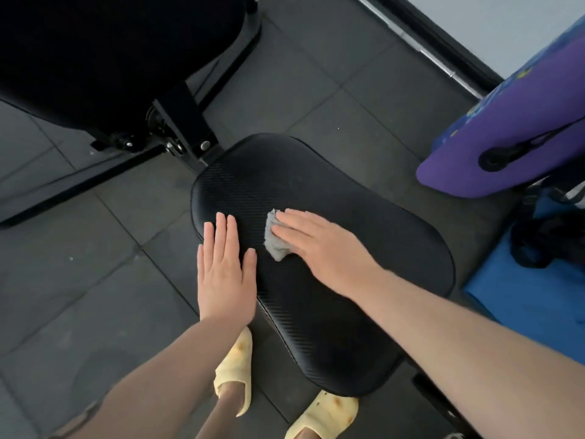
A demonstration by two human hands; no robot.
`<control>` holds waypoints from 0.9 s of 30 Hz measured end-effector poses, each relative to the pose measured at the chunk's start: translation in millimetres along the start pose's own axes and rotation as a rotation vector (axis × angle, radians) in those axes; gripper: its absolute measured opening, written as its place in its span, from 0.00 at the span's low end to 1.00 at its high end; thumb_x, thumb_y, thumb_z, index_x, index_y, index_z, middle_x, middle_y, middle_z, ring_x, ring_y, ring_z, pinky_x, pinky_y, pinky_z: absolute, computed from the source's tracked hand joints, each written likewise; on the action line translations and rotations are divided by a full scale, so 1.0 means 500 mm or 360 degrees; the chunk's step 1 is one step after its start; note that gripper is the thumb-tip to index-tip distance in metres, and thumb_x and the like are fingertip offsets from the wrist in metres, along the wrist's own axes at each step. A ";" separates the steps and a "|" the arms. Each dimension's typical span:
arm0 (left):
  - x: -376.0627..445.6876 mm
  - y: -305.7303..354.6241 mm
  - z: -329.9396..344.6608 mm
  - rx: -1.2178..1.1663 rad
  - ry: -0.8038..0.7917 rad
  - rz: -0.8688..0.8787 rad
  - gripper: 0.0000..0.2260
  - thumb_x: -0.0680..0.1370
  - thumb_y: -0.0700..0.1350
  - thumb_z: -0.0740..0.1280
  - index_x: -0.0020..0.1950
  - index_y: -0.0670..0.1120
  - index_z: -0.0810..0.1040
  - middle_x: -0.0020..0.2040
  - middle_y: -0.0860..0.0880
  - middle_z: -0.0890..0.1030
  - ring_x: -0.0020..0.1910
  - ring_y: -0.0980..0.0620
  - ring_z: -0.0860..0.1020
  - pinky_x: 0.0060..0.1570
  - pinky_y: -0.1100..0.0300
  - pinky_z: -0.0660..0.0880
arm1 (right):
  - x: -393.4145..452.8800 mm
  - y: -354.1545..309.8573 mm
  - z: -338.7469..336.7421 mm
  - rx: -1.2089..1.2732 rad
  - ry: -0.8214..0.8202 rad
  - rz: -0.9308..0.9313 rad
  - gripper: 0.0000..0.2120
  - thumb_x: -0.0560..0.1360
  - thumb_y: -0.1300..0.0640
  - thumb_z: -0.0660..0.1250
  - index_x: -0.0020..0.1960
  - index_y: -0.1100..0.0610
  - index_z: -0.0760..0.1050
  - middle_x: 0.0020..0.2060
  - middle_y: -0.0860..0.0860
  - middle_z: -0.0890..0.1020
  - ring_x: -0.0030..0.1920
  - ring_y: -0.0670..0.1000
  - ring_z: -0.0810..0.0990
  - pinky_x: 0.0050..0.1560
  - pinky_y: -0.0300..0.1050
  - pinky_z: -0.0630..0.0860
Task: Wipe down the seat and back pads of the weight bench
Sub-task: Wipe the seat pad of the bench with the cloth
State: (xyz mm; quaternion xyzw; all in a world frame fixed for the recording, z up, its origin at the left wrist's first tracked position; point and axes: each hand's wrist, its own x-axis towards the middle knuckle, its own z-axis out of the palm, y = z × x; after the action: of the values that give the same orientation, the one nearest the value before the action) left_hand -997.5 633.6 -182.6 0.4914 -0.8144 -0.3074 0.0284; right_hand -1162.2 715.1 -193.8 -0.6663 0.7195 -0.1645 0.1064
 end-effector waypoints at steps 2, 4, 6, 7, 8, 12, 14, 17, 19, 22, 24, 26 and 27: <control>0.005 -0.010 -0.003 0.0002 -0.0014 0.0046 0.26 0.82 0.50 0.50 0.78 0.52 0.44 0.76 0.60 0.40 0.75 0.59 0.36 0.74 0.60 0.37 | 0.026 0.060 -0.021 -0.0012 0.0132 0.0118 0.18 0.78 0.61 0.61 0.67 0.59 0.73 0.68 0.55 0.74 0.69 0.55 0.70 0.72 0.45 0.63; 0.006 -0.011 -0.001 -0.0029 -0.0022 0.0056 0.26 0.82 0.51 0.50 0.78 0.52 0.44 0.76 0.60 0.40 0.75 0.60 0.35 0.74 0.60 0.37 | 0.052 0.090 -0.049 0.0042 0.0334 0.0732 0.18 0.80 0.59 0.59 0.69 0.58 0.71 0.70 0.54 0.72 0.70 0.54 0.68 0.71 0.44 0.61; 0.007 -0.008 0.003 -0.0082 -0.0015 0.0048 0.25 0.82 0.50 0.50 0.78 0.52 0.44 0.76 0.60 0.40 0.75 0.61 0.34 0.74 0.59 0.38 | 0.083 0.066 -0.041 0.0038 0.0489 0.1173 0.18 0.80 0.60 0.58 0.70 0.58 0.70 0.70 0.53 0.71 0.70 0.52 0.67 0.69 0.40 0.59; 0.008 -0.008 0.004 -0.0117 -0.0007 0.0045 0.25 0.82 0.50 0.50 0.78 0.52 0.44 0.76 0.60 0.40 0.74 0.62 0.34 0.74 0.59 0.38 | 0.099 0.035 -0.032 0.0051 0.0489 0.1192 0.17 0.80 0.61 0.58 0.69 0.59 0.70 0.68 0.53 0.72 0.69 0.51 0.67 0.68 0.39 0.58; 0.010 -0.009 0.006 -0.0152 0.0000 0.0042 0.25 0.82 0.49 0.50 0.78 0.52 0.45 0.76 0.60 0.40 0.74 0.62 0.34 0.74 0.60 0.38 | 0.112 -0.007 -0.018 0.0089 0.0454 0.1074 0.16 0.79 0.62 0.59 0.67 0.59 0.71 0.67 0.53 0.73 0.67 0.51 0.68 0.68 0.40 0.60; 0.020 -0.019 0.003 -0.0264 0.0043 0.0062 0.23 0.82 0.49 0.47 0.78 0.52 0.49 0.77 0.60 0.45 0.75 0.63 0.38 0.74 0.60 0.40 | 0.091 -0.094 0.035 0.0138 0.0052 0.0252 0.15 0.76 0.64 0.62 0.62 0.60 0.75 0.63 0.54 0.76 0.65 0.53 0.73 0.68 0.48 0.68; 0.025 -0.028 -0.001 -0.0230 0.0025 0.0090 0.23 0.82 0.48 0.48 0.77 0.52 0.50 0.77 0.59 0.46 0.75 0.62 0.39 0.75 0.60 0.41 | 0.097 -0.024 0.019 0.0198 0.0016 0.0131 0.17 0.78 0.60 0.60 0.65 0.60 0.75 0.65 0.54 0.76 0.66 0.52 0.70 0.70 0.42 0.63; 0.033 -0.034 -0.004 -0.0175 0.0003 0.0105 0.24 0.83 0.46 0.51 0.78 0.53 0.49 0.77 0.60 0.45 0.75 0.62 0.38 0.75 0.59 0.40 | 0.123 0.094 -0.031 0.0206 0.0162 0.0619 0.15 0.81 0.56 0.57 0.65 0.54 0.73 0.66 0.54 0.75 0.68 0.54 0.69 0.70 0.45 0.63; 0.044 -0.034 -0.008 -0.0171 0.0019 0.0079 0.24 0.83 0.47 0.51 0.78 0.53 0.49 0.77 0.60 0.45 0.75 0.62 0.38 0.75 0.60 0.39 | 0.137 0.109 -0.041 0.0084 0.0385 0.1127 0.14 0.80 0.60 0.58 0.64 0.59 0.74 0.65 0.54 0.75 0.66 0.56 0.71 0.63 0.43 0.64; 0.077 -0.037 -0.015 -0.0300 0.0110 -0.0098 0.23 0.83 0.47 0.51 0.78 0.52 0.49 0.77 0.60 0.45 0.75 0.62 0.38 0.75 0.59 0.42 | 0.182 0.018 -0.020 -0.0018 0.0473 0.1171 0.13 0.78 0.62 0.60 0.60 0.60 0.75 0.60 0.55 0.77 0.59 0.56 0.74 0.58 0.48 0.68; 0.098 -0.041 -0.022 -0.0433 0.0145 -0.0210 0.23 0.83 0.46 0.50 0.78 0.50 0.49 0.75 0.62 0.46 0.75 0.63 0.40 0.75 0.59 0.43 | 0.189 -0.047 0.020 -0.0018 0.0305 0.0768 0.10 0.76 0.62 0.62 0.57 0.59 0.75 0.56 0.53 0.77 0.54 0.53 0.75 0.54 0.51 0.73; 0.107 -0.044 -0.027 -0.0531 0.0116 -0.0247 0.23 0.83 0.47 0.50 0.78 0.50 0.49 0.74 0.64 0.46 0.75 0.64 0.41 0.74 0.63 0.43 | 0.181 -0.067 0.033 0.0069 0.0089 0.0272 0.13 0.75 0.63 0.65 0.60 0.61 0.76 0.59 0.54 0.78 0.59 0.52 0.76 0.61 0.48 0.73; 0.107 -0.045 -0.027 -0.0564 0.0101 -0.0241 0.24 0.83 0.47 0.50 0.78 0.50 0.49 0.74 0.64 0.45 0.75 0.65 0.41 0.73 0.65 0.42 | 0.184 -0.044 0.030 0.0128 -0.0031 0.0086 0.14 0.76 0.62 0.65 0.62 0.61 0.76 0.61 0.54 0.78 0.63 0.52 0.75 0.64 0.46 0.72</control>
State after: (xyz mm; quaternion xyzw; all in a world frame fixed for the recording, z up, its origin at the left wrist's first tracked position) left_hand -1002.6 576.2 -197.3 0.5481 -0.7069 -0.4316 0.1168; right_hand -1144.6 620.8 -193.2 -0.6433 0.7290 -0.1837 0.1446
